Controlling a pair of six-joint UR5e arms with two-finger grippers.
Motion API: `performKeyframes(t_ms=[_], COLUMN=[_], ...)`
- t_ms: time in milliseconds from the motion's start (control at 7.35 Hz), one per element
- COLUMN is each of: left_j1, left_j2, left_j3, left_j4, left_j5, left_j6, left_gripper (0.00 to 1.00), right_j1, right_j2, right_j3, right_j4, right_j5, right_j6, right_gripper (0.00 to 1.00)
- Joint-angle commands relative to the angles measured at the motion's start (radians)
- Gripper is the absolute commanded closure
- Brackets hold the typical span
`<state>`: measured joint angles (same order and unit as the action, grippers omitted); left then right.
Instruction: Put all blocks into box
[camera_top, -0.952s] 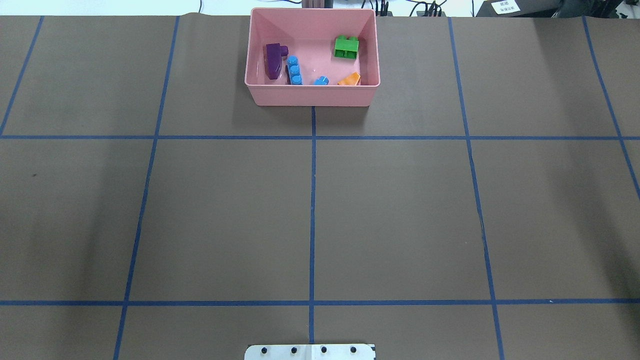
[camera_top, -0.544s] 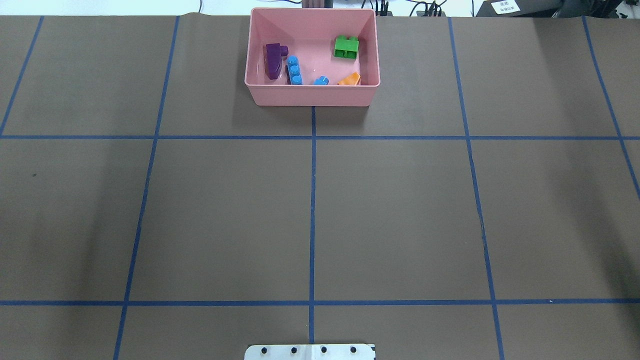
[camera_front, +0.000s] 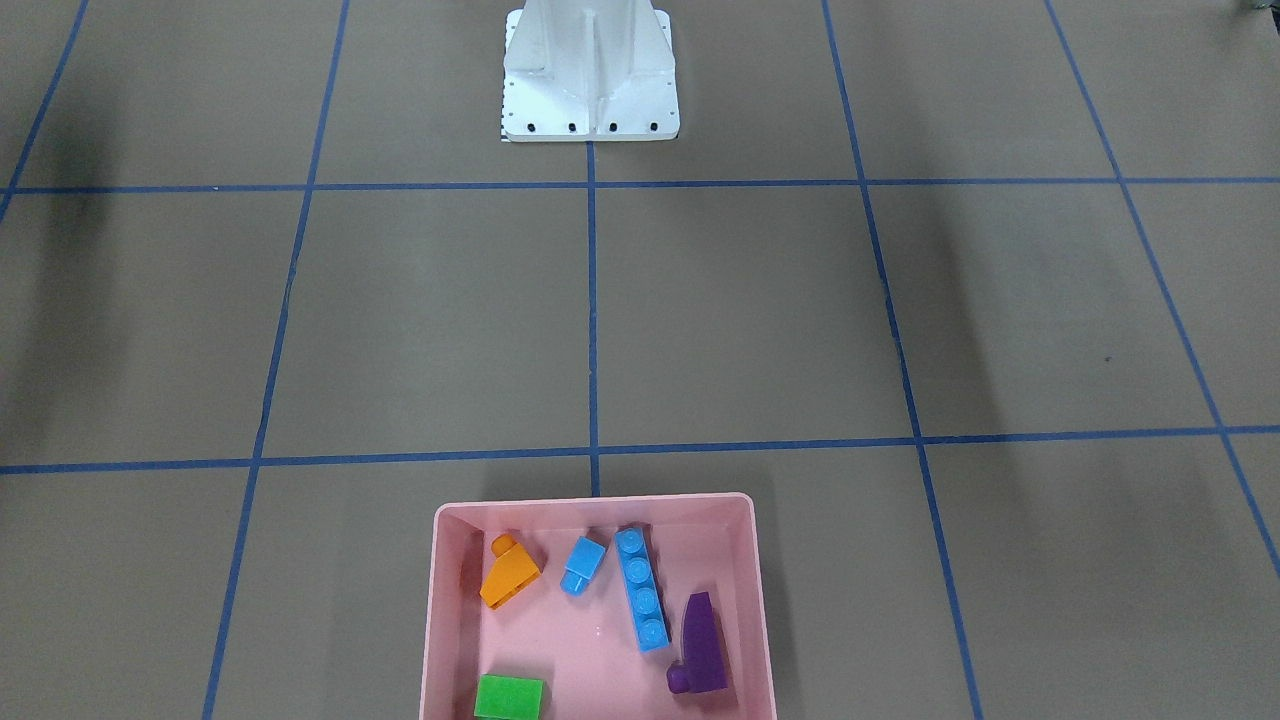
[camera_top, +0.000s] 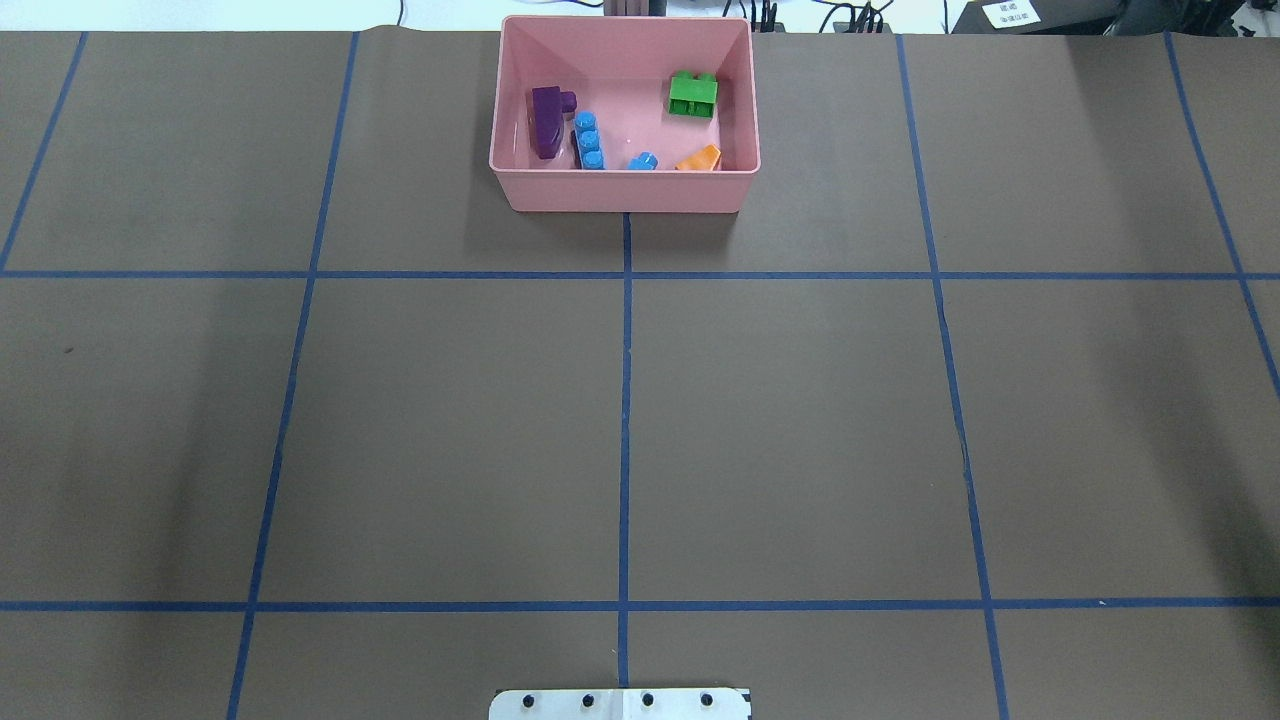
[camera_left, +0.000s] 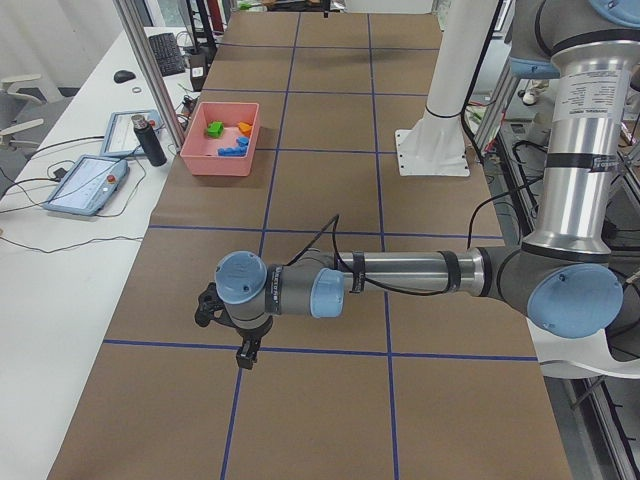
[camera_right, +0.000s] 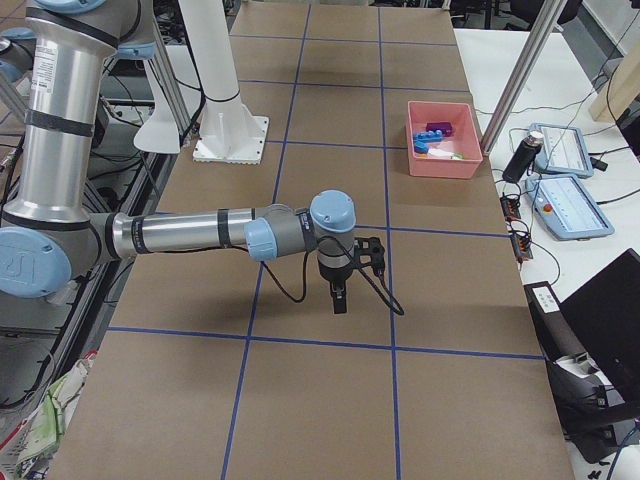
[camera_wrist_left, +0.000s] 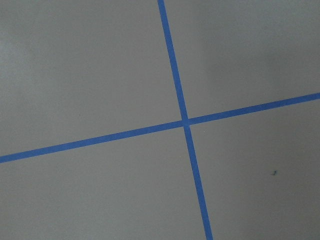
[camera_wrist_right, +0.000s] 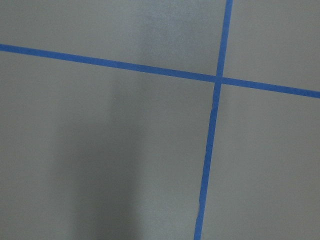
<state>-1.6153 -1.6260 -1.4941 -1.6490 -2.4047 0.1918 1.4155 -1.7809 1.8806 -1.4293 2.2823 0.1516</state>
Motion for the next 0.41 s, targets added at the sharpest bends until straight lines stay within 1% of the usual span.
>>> performKeyframes(t_ms=[0,272], left_j1=[0.0,0.0], left_j2=[-0.002,0.0], left_j3=[0.0,-0.017], left_j4=[0.0,0.003], left_j5=[0.002,0.006], left_j6=[0.0,-0.002], left_gripper=[0.0,0.0], right_j1=[-0.001,-0.001], right_j2=[0.0,0.0], right_j3=[0.0,0.0], right_j4=[0.0,0.001], right_j5=[0.0,0.002], right_j6=[0.005,0.006], right_gripper=[0.0,0.0])
